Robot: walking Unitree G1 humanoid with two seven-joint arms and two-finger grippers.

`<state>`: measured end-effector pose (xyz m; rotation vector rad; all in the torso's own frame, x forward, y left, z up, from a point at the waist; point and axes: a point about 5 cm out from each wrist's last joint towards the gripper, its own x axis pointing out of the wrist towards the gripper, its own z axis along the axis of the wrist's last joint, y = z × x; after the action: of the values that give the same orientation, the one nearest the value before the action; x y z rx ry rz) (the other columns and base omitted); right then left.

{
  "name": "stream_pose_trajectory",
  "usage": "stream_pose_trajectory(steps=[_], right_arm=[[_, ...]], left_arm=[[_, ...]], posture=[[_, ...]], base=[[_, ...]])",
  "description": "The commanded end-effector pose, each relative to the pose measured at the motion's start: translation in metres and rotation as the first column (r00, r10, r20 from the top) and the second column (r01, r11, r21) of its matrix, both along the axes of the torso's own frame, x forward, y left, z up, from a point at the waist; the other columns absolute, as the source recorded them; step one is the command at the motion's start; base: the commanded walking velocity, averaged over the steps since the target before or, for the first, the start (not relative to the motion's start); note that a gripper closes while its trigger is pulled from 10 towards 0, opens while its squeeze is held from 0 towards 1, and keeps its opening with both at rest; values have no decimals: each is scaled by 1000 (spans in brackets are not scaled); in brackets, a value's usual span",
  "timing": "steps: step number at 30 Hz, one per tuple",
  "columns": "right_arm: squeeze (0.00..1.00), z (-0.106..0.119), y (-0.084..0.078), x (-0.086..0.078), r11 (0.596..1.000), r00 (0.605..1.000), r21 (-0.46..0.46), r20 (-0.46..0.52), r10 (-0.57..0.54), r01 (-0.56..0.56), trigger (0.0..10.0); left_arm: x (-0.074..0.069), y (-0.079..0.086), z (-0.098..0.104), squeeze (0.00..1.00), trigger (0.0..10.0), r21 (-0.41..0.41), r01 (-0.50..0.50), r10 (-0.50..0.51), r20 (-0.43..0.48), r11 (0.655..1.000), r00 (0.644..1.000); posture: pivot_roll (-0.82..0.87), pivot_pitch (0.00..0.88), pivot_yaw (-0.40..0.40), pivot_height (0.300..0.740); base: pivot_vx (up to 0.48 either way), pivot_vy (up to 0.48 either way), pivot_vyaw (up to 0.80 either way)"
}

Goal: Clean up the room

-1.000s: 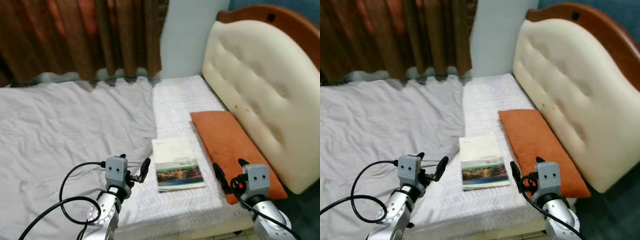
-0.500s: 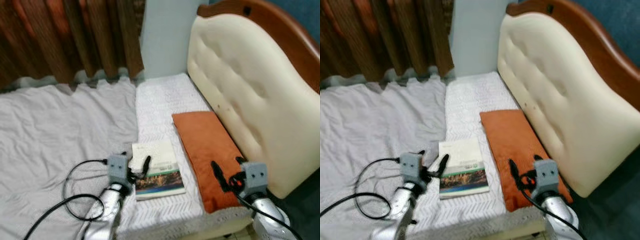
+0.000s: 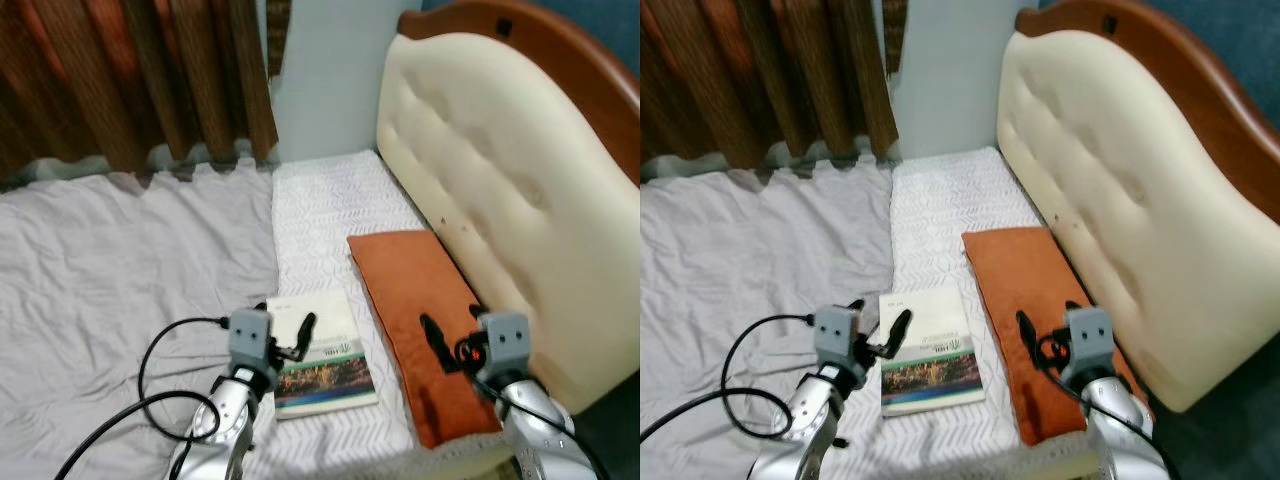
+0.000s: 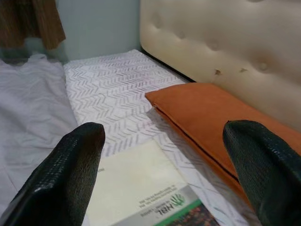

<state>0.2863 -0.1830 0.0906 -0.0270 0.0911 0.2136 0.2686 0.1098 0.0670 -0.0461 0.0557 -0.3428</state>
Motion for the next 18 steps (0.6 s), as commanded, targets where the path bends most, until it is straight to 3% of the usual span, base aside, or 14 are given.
stream_pose_trajectory(steps=[1, 5, 6, 7, 9, 10, 14, 18], right_arm=[[0, -16, 16, 2, 997, 994, 57, -99, 48, -42, 10000], [0, -25, 42, 17, 989, 980, 120, -167, 105, -86, 10000], [0, -25, 42, 17, 989, 980, 120, -167, 105, -86, 10000], [0, -27, 51, 22, 986, 976, 129, -180, 125, -103, 10000], [0, -29, 64, 30, 982, 970, 150, -195, 147, -118, 10000], [0, -30, 71, 33, 980, 967, 161, -204, 153, -120, 10000], [0, -26, 97, 37, 970, 963, 185, -188, 194, -160, 10000], [0, -23, 119, 44, 970, 969, 159, -137, 204, -182, 10000]], left_arm=[[1, 2, 5, 0, 10000, 19, 20, -20, 9, 1000, 1000], [-1, 3, 19, 0, 10000, 65, 114, -117, 36, 991, 993], [-1, 3, 19, 0, 10000, 65, 114, -117, 36, 991, 993], [-6, 8, 24, 0, 10000, 98, 147, -151, 42, 984, 988], [-15, 16, 32, 0, 10000, 129, 186, -194, 47, 974, 980], [-22, 22, 37, 0, 10000, 133, 190, -198, 49, 973, 979], [-52, 34, 67, 0, 10000, 150, 194, -206, 72, 970, 976], [-77, 31, 85, 0, 10000, 192, 186, -212, 125, 964, 969]], posture=[[-105, 125, -9, 740], [-52, 199, 2, 740], [-52, 199, 2, 740], [-19, 255, 4, 740], [2, 288, 8, 740], [39, 362, 17, 740], [134, 501, 43, 740], [206, 621, 60, 740]], base=[[0, 0, 0], [0, 0, 0], [0, 0, 0], [0, 0, 0], [0, 0, 0], [0, 0, 0], [0, 0, 0], [0, 0, 0]])
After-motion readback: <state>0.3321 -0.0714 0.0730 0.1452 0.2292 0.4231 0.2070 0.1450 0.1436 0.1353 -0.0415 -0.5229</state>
